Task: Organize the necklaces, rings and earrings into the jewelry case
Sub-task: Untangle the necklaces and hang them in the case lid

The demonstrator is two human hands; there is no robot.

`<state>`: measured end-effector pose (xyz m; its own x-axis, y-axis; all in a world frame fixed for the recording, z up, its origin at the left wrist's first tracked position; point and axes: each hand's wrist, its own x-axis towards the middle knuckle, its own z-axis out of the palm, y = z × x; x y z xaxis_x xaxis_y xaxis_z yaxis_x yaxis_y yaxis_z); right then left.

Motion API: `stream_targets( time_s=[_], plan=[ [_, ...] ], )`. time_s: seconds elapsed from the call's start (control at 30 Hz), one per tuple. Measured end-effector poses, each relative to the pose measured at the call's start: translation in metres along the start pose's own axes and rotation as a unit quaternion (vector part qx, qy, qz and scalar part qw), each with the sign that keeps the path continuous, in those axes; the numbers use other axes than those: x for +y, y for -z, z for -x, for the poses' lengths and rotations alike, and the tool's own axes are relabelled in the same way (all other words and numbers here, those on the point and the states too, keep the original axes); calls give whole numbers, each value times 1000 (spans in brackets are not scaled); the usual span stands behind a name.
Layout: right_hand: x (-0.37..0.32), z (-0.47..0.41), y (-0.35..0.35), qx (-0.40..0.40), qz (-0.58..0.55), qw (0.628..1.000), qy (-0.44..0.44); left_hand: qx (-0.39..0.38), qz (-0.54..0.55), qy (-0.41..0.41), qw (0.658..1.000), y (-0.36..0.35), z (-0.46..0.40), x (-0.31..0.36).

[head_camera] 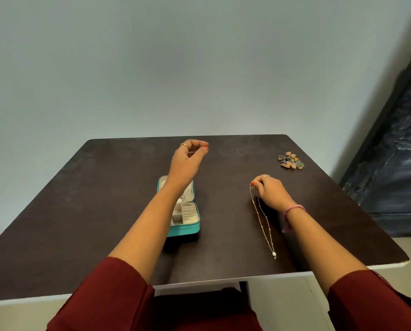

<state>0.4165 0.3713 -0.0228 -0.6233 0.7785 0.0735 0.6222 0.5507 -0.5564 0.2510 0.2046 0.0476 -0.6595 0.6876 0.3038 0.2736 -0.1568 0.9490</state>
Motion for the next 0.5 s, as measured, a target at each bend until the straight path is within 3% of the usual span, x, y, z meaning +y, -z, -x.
stream_targets(
  time_s=[0.5],
  plan=[
    [-108,55,95,25,-126,972,198,-127,69,11,989,-18,2,52]
  ],
)
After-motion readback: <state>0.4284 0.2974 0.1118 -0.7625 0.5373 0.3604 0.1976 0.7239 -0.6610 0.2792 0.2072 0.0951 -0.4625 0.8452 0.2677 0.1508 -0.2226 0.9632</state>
